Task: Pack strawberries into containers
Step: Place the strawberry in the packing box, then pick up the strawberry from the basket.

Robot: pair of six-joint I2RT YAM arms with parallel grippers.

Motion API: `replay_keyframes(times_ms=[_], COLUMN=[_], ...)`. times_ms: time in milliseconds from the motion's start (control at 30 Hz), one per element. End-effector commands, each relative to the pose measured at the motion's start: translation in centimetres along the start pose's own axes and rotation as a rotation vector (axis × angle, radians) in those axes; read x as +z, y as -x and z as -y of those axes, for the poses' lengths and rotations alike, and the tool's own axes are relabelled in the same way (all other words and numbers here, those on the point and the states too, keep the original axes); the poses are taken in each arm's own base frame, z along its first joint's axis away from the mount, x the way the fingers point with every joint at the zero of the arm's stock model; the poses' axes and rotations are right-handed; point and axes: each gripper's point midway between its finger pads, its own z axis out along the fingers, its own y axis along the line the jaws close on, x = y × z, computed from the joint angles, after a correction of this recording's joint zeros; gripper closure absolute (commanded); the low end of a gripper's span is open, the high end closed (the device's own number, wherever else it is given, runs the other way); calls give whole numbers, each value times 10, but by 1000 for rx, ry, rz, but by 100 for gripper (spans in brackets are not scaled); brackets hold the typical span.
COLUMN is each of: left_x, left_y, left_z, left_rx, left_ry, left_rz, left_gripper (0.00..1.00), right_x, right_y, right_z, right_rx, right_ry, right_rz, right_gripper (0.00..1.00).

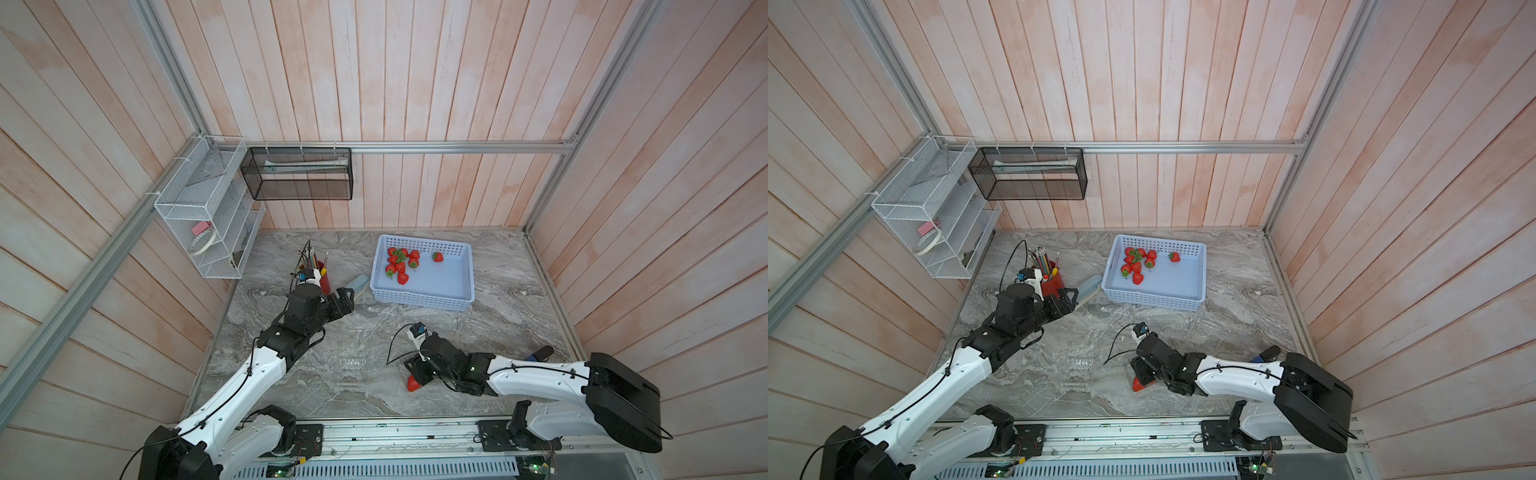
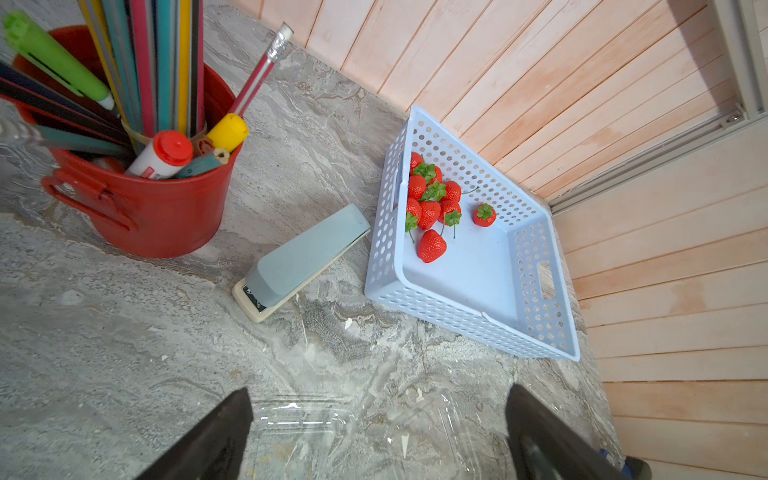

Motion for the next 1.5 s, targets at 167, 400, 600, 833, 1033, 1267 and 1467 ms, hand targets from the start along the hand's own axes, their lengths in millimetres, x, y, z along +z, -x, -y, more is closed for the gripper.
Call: replay_keyframes(times_ms=[167,400,600,833,1033,1267,1467], left_x=[7,10,13,23,41,57,70], left_y=[-4,-6,-9,-6,-7,-2,-1], left_z=[-5,-8,-5,4,10,11,12], left_rx=[-16,-7,20,75,113,139,141], left_ry=[15,21,5,-31,-38,-26,-25], left_rz=[-13,-18,-31,-46,-81,-81,-83], left_gripper=[3,3,3,3,4,4,4], right_x=[1,-1,-22,-21,0,45,78], right_y=[24,85,182,248,264,257,247], right_z=[-11,-9,29,105,183,258,290], right_rx=[-12,7,120,184,247,245,250], right_ry=[18,-33,-35,-199,-333,-495,-535], right_rz=[87,187,322,370,331,204,145], right_gripper=[48,48,45,41,41,41,41])
